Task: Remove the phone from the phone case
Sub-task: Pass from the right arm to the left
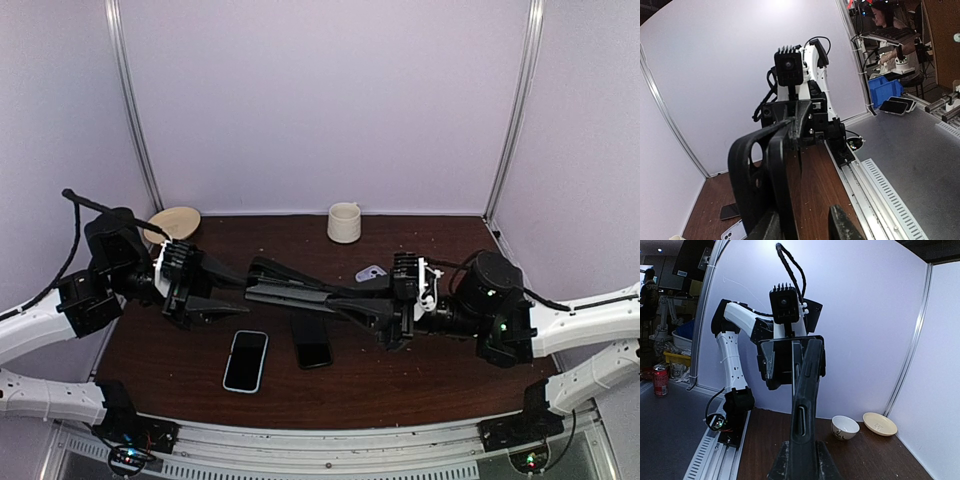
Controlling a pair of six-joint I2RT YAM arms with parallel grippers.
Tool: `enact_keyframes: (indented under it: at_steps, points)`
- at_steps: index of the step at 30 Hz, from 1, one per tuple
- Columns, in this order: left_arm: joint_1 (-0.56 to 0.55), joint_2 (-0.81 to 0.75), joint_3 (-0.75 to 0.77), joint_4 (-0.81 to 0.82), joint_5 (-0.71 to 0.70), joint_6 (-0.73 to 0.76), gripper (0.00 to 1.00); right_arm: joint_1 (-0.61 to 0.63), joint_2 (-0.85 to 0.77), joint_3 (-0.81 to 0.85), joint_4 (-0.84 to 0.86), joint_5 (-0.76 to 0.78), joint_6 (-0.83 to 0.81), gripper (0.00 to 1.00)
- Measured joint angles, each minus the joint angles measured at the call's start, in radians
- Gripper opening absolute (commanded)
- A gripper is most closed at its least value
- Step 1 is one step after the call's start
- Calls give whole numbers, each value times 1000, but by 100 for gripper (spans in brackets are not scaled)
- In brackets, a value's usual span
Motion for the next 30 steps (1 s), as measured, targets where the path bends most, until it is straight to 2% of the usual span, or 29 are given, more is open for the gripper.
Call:
enact_keyframes:
  at_steps: [6, 17, 21, 24, 25, 28, 30]
  points:
    - [1, 7, 0, 47, 37, -33, 29, -2, 15, -2, 51, -25, 40, 0]
    - [3, 33, 0, 69, 32, -79, 10, -9, 73, -1, 127, -58, 50, 0]
    - [10, 35, 0, 68, 11, -96, 0, -18, 81, 1, 137, -61, 41, 0]
    - [13, 35, 1, 67, 0, -101, 0, -23, 90, 1, 150, -64, 40, 0]
    - [13, 35, 1, 67, -2, -102, 0, -23, 91, 1, 153, -64, 40, 6]
    - [14, 34, 1, 65, -8, -101, 0, -23, 93, 2, 155, -65, 39, 35]
    - [10, 36, 1, 56, -13, -89, 0, -23, 94, 10, 152, -52, 45, 49]
